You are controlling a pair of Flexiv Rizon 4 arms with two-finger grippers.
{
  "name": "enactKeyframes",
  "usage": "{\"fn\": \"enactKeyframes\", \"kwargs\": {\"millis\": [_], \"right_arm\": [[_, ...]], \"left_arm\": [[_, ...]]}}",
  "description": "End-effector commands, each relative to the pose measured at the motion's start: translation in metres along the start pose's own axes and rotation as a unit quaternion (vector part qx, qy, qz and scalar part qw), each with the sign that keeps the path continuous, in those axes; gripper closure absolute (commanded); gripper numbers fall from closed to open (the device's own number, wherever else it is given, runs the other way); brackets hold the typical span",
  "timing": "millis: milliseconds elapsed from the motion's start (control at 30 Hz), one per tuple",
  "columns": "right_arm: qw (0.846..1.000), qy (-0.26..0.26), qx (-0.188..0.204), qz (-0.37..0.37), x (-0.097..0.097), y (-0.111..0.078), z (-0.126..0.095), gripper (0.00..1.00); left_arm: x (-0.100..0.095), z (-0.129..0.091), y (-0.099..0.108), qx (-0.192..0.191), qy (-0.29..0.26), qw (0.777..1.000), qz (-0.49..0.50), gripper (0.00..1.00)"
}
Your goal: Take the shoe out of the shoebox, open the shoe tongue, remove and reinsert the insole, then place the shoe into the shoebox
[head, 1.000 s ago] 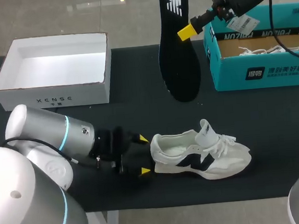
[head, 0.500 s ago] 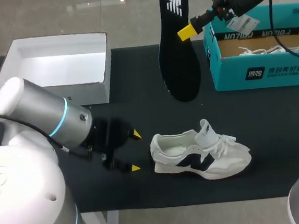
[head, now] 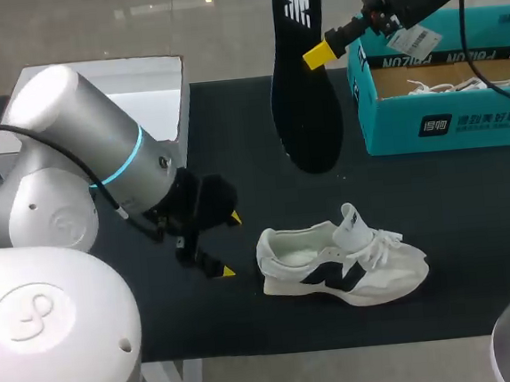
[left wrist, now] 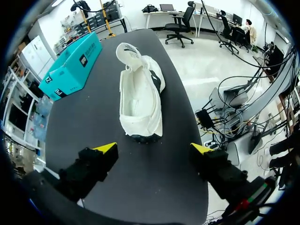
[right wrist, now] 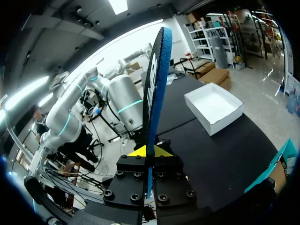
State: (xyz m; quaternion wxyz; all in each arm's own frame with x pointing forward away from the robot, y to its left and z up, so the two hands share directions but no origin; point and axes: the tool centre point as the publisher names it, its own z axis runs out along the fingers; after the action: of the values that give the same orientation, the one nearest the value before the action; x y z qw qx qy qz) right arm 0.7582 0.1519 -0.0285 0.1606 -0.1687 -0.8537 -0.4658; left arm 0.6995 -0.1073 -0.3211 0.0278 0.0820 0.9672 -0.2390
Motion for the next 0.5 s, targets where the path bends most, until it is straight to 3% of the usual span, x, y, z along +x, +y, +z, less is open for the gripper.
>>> {"fn": "enactKeyframes", "kwargs": {"millis": [33, 200, 500], "right_arm": [[1.000, 0.000, 0.001, 0.000, 0.000, 0.000, 0.001, 1.00], [1.000, 0.000, 0.001, 0.000, 0.000, 0.000, 0.001, 1.00], [1.000, -0.013, 0.013, 0.021, 0.021, 0.000, -0.025, 1.00]], "left_arm": [[-0.005, 0.003, -0.006, -0.072, -0.005, 0.997, 0.000, 0.00], [-0.006, 0.004, -0.009, -0.077, -0.016, 0.997, -0.001, 0.00], [-0.006, 0.004, -0.009, -0.077, -0.016, 0.997, -0.001, 0.00]]}}
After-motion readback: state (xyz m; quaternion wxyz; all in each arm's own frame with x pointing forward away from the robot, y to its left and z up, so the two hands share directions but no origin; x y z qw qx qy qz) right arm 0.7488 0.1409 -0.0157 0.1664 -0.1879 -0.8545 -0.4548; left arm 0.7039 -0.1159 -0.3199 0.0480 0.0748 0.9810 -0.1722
